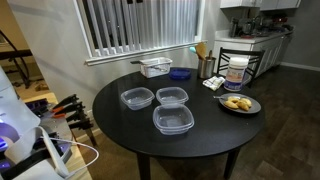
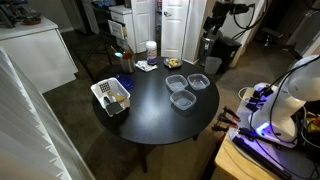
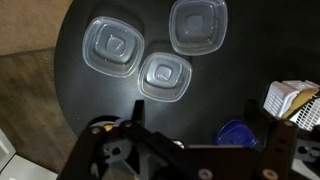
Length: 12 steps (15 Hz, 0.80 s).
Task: Stack the lunchboxes
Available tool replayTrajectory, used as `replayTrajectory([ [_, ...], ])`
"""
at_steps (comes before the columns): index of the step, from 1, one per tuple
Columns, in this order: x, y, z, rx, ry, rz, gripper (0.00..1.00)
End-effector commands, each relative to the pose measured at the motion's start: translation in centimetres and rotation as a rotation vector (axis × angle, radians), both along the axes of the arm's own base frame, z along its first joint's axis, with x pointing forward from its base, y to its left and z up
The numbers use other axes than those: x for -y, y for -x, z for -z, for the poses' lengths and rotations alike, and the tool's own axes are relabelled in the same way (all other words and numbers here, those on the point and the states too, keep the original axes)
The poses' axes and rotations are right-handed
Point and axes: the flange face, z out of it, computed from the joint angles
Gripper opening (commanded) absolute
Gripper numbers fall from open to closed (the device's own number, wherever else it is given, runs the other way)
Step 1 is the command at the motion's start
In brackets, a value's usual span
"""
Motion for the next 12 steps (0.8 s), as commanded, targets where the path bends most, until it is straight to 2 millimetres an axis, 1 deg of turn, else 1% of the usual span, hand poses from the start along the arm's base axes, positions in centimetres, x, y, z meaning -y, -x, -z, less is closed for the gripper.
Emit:
replayTrajectory([
  [1, 0.0, 0.0, -0.1, -0.001, 0.0, 0.0, 1.0],
  [2, 0.0, 0.0, -0.1, -0.001, 0.0, 0.0, 1.0],
  [3, 0.1, -0.3, 0.4, -0.008, 0.008, 0.005, 1.0],
  [5, 0.7, -1.7, 2.4, -0.014, 0.001, 0.021, 1.0],
  [7, 1.6, -3.6, 5.0, -0.009, -0.009, 0.047, 1.0],
  [9, 2.3, -5.8, 8.0, 0.012, -0.023, 0.075, 1.0],
  [11, 2.4, -8.2, 11.1, 0.024, -0.026, 0.096, 1.0],
  [12, 2.1, -9.5, 12.7, 0.026, -0.021, 0.099, 1.0],
])
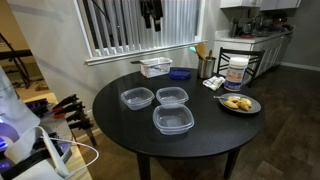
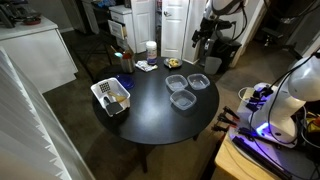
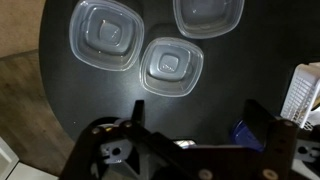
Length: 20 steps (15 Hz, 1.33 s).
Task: Stack the lunchboxes
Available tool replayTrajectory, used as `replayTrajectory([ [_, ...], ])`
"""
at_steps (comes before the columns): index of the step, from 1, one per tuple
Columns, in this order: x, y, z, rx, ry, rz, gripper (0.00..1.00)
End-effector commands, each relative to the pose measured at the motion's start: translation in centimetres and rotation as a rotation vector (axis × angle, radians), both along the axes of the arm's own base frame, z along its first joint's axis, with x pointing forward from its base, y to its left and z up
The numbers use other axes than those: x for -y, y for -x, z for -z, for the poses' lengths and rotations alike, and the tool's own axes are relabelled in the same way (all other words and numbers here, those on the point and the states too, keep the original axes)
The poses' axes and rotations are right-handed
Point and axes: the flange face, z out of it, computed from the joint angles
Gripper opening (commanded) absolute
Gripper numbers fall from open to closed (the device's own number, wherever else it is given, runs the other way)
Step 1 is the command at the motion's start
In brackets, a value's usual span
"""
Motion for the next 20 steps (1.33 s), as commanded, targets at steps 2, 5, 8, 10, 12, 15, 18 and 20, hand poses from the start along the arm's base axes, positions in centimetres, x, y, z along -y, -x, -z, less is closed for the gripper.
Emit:
replayTrajectory([
  [2, -0.7, -6.2, 6.6, 0.005, 0.01, 0.024, 1.0],
  [5, -2.4, -10.0, 9.8, -0.019, 0.03, 0.003, 1.0],
  [8, -3.6, -13.0, 11.9, -0.05, 0.043, -0.041, 1.0],
  [10, -4.1, -14.4, 12.9, -0.061, 0.05, -0.058, 1.0],
  [12, -4.4, -15.3, 13.0, -0.072, 0.044, -0.08, 1.0],
  [15, -4.5, -15.2, 13.4, -0.067, 0.036, -0.073, 1.0],
  [18, -4.6, -15.6, 13.0, -0.07, 0.034, -0.075, 1.0],
  [20, -4.6, -15.6, 13.0, -0.071, 0.034, -0.075, 1.0],
])
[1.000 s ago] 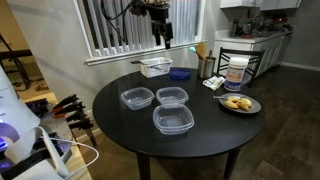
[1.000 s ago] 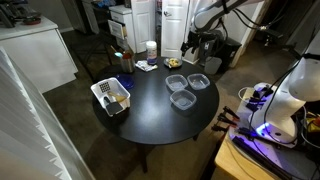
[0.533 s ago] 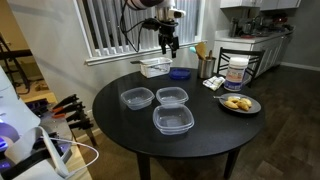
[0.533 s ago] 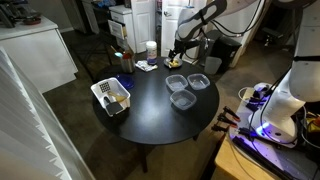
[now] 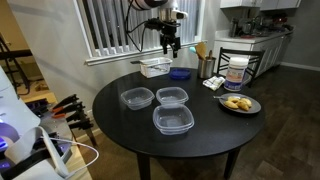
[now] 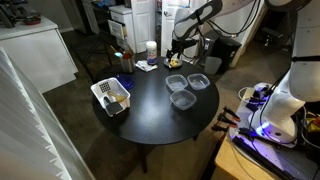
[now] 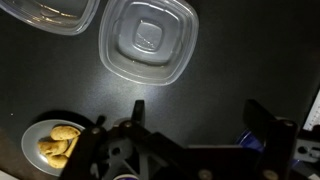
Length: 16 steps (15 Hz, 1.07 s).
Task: Stack the lunchboxes
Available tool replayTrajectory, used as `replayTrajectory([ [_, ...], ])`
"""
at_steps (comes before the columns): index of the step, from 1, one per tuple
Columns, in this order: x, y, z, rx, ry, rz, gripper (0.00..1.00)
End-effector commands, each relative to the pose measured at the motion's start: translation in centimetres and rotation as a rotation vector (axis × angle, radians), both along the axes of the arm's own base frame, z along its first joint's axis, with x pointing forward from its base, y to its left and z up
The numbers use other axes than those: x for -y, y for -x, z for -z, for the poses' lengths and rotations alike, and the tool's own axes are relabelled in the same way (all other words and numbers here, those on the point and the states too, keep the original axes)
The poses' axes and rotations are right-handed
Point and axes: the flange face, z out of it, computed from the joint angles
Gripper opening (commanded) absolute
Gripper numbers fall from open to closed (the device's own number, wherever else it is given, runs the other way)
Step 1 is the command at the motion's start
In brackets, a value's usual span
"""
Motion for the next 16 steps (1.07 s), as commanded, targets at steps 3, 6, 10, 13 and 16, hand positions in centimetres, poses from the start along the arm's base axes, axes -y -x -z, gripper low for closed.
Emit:
replayTrajectory([
  [3, 0.0, 0.0, 0.0, -0.001, 0.0, 0.0, 1.0],
  [6, -0.2, -0.2, 0.7, -0.011, -0.011, 0.005, 1.0],
  [10, -1.3, -0.8, 4.2, -0.028, -0.01, 0.038, 1.0],
  [13, -2.5, -1.5, 7.3, -0.027, -0.002, 0.092, 1.0],
  [16, -4.2, -2.0, 11.0, -0.044, 0.005, 0.131, 1.0],
])
